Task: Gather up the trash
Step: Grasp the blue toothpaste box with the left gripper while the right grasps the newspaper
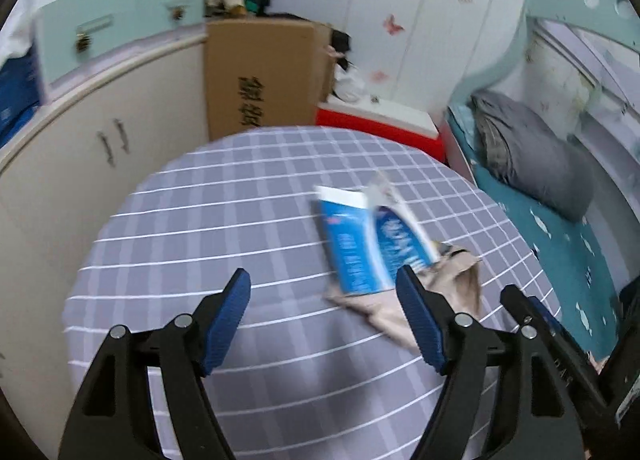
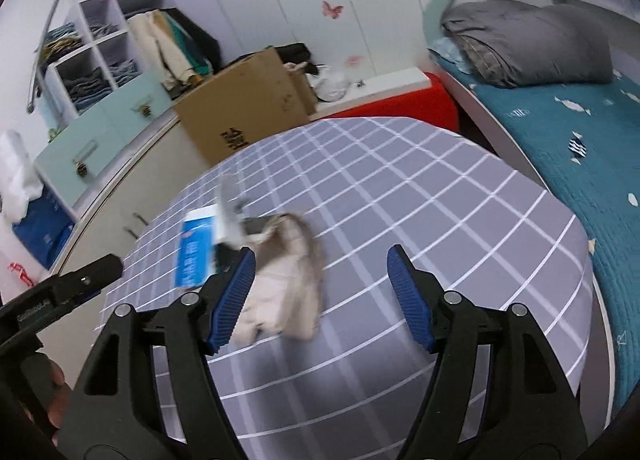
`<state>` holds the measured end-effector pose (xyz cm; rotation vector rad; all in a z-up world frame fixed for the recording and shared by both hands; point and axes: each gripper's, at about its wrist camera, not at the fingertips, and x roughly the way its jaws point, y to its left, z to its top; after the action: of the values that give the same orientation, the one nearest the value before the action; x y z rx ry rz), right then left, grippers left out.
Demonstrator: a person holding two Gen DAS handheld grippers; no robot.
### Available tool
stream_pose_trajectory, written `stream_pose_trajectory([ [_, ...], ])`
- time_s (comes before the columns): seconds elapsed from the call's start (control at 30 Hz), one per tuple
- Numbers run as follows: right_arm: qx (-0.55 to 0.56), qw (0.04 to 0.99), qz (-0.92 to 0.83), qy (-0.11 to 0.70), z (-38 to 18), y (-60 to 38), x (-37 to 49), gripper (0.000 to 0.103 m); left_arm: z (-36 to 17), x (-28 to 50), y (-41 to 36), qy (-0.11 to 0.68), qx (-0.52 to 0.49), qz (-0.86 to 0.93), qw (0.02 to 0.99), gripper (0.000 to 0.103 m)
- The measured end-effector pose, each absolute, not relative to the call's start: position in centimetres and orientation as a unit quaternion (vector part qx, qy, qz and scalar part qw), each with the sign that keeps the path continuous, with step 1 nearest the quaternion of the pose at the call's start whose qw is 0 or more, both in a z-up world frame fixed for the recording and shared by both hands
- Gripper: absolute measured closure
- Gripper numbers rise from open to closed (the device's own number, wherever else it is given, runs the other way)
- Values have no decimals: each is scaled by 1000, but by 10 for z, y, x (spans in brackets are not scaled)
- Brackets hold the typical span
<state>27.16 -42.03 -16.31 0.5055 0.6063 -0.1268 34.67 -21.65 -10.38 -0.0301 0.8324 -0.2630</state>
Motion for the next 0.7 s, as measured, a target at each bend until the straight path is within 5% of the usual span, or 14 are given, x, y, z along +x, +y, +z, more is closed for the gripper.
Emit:
stream_pose_trajectory([
  [0.4, 284, 904, -33, 319, -179, -452, 292, 33, -134, 393, -287, 431, 35, -105, 896, 30],
  [0.43, 285, 903, -27, 321, -179, -449, 293, 33, -135, 394, -287, 427, 37, -102, 898, 33],
  [0.5, 283, 902, -19, 326, -180, -451, 296, 33, -135, 397, -286, 430, 33, -115, 895, 74],
  [0.7, 272, 896, 7, 351, -184, -441, 309, 33, -136, 400, -268, 442, 14, -128, 888, 82],
])
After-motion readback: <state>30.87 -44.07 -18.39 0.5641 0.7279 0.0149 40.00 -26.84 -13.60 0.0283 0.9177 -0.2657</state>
